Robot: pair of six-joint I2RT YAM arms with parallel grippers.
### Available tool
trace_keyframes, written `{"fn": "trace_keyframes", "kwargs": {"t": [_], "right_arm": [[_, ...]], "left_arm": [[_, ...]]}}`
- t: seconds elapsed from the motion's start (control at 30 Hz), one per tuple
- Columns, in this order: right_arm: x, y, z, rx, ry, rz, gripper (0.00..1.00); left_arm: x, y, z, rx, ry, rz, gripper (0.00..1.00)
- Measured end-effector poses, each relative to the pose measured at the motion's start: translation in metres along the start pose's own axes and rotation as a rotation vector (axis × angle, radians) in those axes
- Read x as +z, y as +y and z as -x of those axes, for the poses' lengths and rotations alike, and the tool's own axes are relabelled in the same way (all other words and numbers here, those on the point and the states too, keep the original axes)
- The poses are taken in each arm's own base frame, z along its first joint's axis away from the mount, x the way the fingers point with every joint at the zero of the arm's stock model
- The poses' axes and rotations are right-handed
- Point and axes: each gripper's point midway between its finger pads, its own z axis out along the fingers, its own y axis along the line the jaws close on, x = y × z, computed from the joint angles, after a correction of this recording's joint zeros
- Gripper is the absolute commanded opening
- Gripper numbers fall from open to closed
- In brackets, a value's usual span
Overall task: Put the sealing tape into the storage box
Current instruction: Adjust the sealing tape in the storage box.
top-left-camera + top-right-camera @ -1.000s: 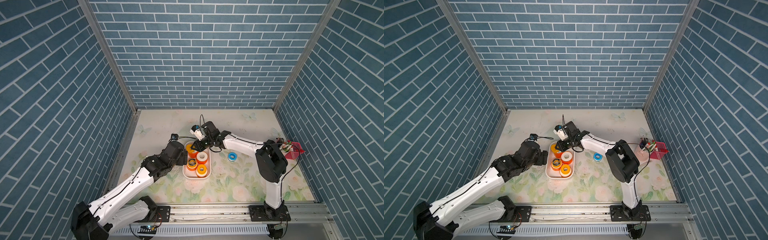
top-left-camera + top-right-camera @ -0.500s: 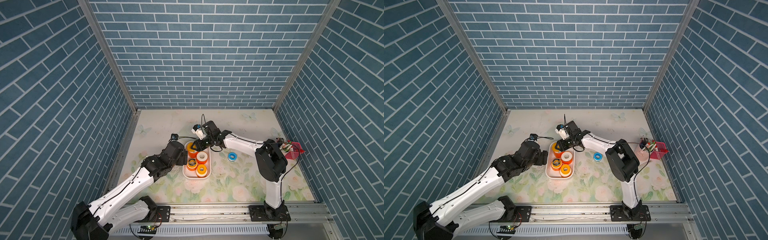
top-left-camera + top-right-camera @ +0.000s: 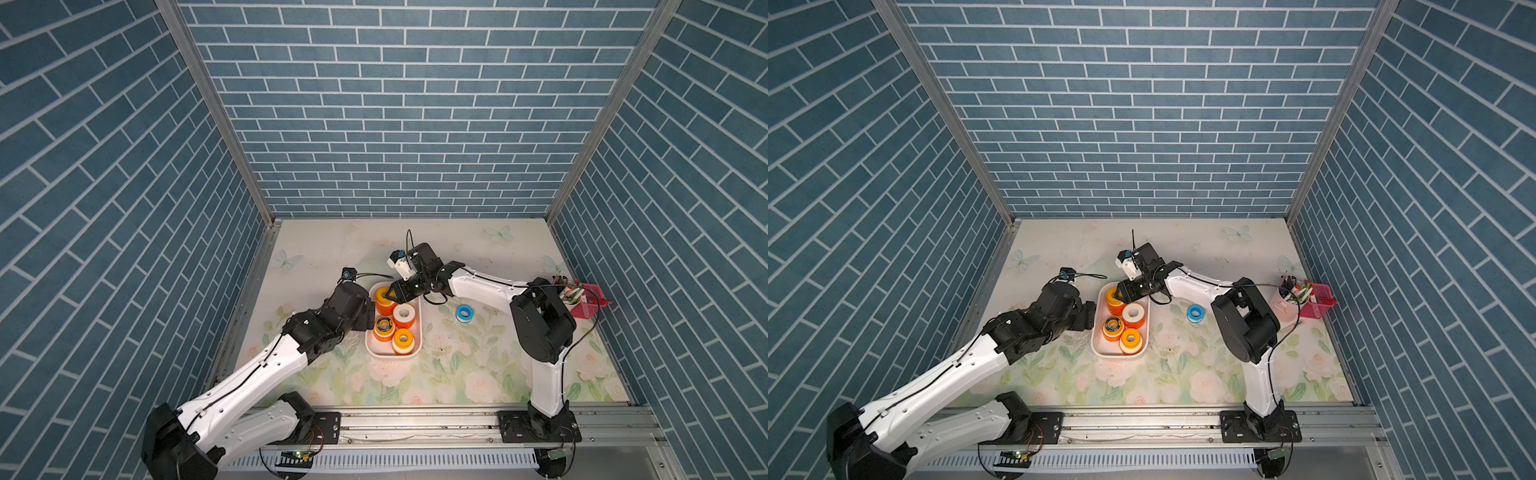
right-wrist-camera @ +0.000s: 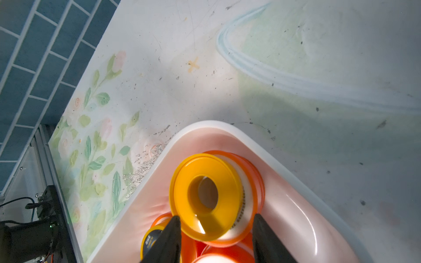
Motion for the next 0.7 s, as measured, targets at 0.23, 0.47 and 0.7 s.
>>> {"fn": "trace_keyframes", "kwargs": {"t": [0.23, 0.47, 0.7], "right_arm": [[-0.052, -0.01, 0.005, 0.0, -0.107, -0.058, 0.51], [-0.148, -0.048, 0.004, 0.024, -0.37, -0.224, 0.51], [-0.197, -0.115, -0.064, 0.152, -0.487, -0.52, 0.52]], "left_arm": [[0.0, -0.001, 0.0, 0.0, 0.001, -0.004, 0.85], [0.001, -0.014, 0.0, -0.002, 0.022, -0.07, 0.84], [0.012, -0.075, 0.023, 0.057, 0.042, -0.166, 0.84]]}}
